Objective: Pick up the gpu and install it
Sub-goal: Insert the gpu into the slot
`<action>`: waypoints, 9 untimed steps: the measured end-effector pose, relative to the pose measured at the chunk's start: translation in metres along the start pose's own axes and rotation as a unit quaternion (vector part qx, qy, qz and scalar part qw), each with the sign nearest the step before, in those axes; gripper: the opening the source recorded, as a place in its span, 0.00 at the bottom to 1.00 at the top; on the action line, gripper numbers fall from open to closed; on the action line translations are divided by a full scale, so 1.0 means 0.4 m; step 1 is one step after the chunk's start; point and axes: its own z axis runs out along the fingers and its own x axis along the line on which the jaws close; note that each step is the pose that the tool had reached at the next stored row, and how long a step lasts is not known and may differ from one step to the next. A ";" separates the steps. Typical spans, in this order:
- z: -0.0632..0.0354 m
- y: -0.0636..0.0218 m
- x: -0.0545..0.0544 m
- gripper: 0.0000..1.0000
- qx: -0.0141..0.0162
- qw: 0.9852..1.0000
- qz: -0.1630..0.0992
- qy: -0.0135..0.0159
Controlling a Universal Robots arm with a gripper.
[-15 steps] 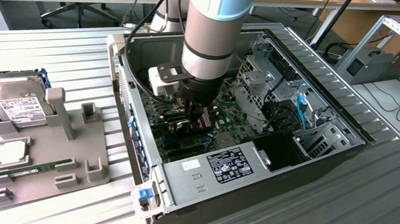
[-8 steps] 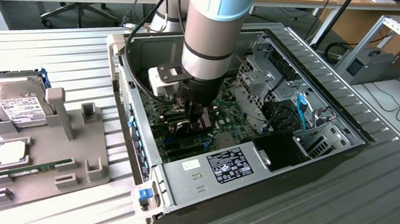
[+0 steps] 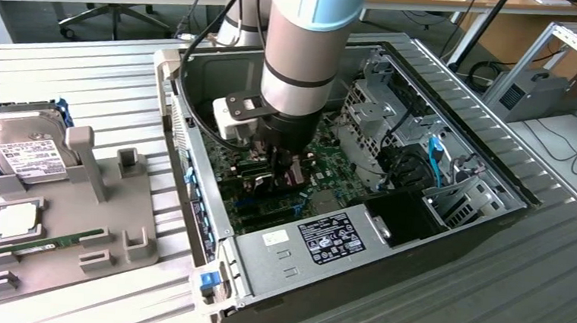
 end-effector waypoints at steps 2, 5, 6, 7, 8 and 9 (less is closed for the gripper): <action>0.000 0.003 0.000 0.27 0.000 1.000 0.000 0.000; 0.000 0.005 0.000 0.27 0.000 1.000 0.000 0.000; 0.000 0.005 0.000 0.27 0.000 1.000 0.000 0.000; 0.000 0.006 0.000 0.27 0.000 1.000 0.000 0.000; 0.000 0.007 0.000 0.27 0.000 1.000 0.000 0.000; 0.000 0.009 0.000 0.27 0.000 1.000 0.000 0.000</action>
